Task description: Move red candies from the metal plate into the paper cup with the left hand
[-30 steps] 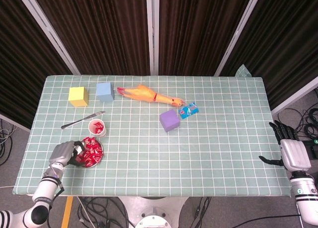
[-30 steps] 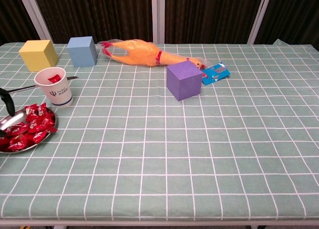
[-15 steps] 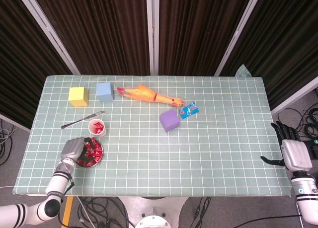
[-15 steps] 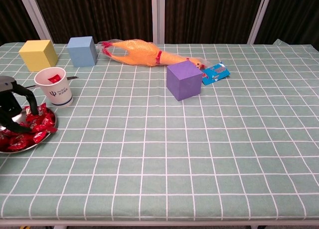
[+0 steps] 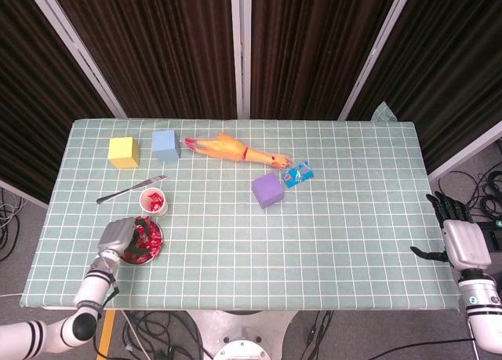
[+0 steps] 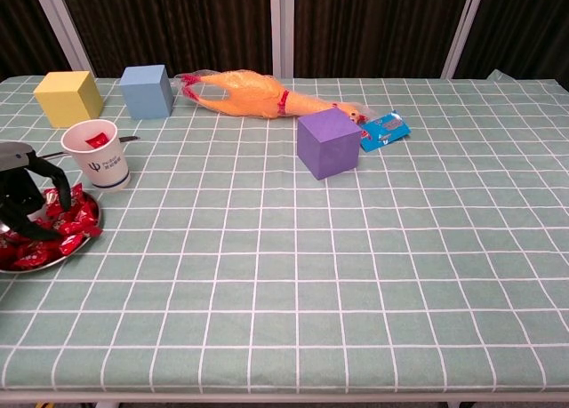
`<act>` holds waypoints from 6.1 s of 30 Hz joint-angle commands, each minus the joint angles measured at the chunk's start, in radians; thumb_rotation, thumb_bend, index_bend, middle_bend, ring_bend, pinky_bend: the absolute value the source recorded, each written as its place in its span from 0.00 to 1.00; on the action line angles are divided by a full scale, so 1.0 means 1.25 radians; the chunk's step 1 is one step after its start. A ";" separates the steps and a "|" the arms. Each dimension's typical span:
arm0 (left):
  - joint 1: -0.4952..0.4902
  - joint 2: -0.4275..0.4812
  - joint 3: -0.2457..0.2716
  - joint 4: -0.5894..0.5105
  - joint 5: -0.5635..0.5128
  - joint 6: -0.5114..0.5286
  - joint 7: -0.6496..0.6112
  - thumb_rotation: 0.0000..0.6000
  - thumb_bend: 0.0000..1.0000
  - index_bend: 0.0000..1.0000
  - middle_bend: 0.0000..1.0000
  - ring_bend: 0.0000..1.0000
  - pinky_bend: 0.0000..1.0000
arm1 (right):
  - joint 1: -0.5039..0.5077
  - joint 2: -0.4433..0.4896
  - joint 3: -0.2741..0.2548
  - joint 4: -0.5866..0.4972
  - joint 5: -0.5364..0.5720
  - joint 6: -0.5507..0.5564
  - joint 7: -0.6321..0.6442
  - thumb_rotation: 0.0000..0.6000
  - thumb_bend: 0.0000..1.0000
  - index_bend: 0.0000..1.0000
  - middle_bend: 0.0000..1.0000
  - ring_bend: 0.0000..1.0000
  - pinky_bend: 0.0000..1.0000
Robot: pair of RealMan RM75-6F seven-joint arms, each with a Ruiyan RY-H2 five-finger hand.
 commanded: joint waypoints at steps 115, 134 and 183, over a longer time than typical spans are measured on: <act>-0.100 0.005 -0.147 0.025 -0.107 0.068 0.084 1.00 0.37 0.68 1.00 1.00 1.00 | 0.001 -0.006 -0.001 0.012 0.015 -0.013 -0.001 0.85 0.00 0.00 0.00 0.00 0.00; -0.080 0.051 -0.151 -0.031 -0.064 0.086 0.049 1.00 0.25 0.48 1.00 1.00 1.00 | -0.002 -0.003 0.001 0.014 0.014 -0.009 0.007 0.86 0.00 0.00 0.00 0.00 0.00; -0.079 0.020 -0.028 0.013 -0.315 -0.010 0.098 1.00 0.19 0.54 1.00 1.00 1.00 | 0.003 -0.004 -0.001 0.009 -0.008 -0.002 0.019 0.85 0.00 0.00 0.00 0.00 0.00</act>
